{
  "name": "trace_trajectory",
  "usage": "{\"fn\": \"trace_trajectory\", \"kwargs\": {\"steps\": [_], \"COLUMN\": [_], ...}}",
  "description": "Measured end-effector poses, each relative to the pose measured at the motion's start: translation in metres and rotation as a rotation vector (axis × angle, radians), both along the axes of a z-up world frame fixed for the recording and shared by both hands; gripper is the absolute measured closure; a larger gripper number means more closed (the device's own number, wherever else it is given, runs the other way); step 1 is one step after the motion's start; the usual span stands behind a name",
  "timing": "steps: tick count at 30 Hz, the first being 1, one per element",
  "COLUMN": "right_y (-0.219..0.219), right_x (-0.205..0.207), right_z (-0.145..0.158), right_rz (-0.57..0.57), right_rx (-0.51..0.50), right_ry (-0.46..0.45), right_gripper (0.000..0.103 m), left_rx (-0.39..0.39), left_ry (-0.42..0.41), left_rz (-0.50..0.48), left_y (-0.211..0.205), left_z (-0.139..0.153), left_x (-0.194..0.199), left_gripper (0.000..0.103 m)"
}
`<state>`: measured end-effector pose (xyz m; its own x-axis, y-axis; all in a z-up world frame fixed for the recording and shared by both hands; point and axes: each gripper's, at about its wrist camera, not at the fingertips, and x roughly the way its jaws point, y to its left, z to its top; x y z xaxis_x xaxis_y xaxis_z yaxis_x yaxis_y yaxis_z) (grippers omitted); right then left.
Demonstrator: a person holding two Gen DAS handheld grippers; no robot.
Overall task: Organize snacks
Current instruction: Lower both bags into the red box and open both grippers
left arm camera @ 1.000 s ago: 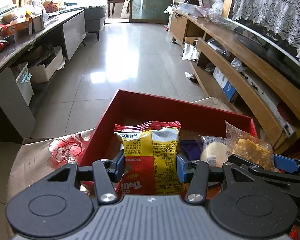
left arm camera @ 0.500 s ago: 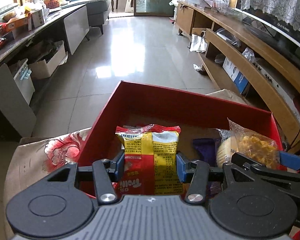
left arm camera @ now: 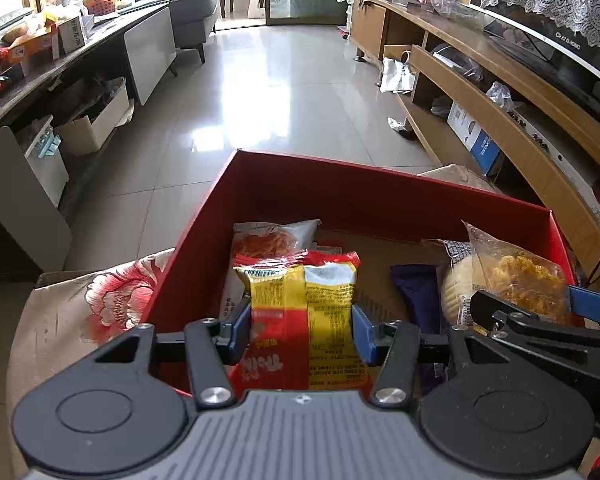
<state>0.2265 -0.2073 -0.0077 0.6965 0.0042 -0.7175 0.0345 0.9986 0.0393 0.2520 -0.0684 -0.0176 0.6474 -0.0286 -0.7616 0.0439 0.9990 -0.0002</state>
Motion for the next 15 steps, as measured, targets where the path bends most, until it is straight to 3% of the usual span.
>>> {"fn": "trace_trajectory", "kwargs": {"steps": [7, 15], "right_y": [-0.001, -0.003], "right_x": [-0.001, -0.006], "right_z": [0.002, 0.011], "right_rz": [-0.01, -0.004], "right_rx": [0.0, 0.012], "right_ry": [-0.001, -0.02], "right_gripper": [0.015, 0.012], "left_rx": [0.01, -0.03], "left_ry": [-0.024, -0.042], "left_rz": [0.004, 0.016], "left_y": [0.002, 0.011], "left_z": [0.006, 0.018], "left_x": [-0.006, -0.013], "left_gripper": [0.045, 0.04]}}
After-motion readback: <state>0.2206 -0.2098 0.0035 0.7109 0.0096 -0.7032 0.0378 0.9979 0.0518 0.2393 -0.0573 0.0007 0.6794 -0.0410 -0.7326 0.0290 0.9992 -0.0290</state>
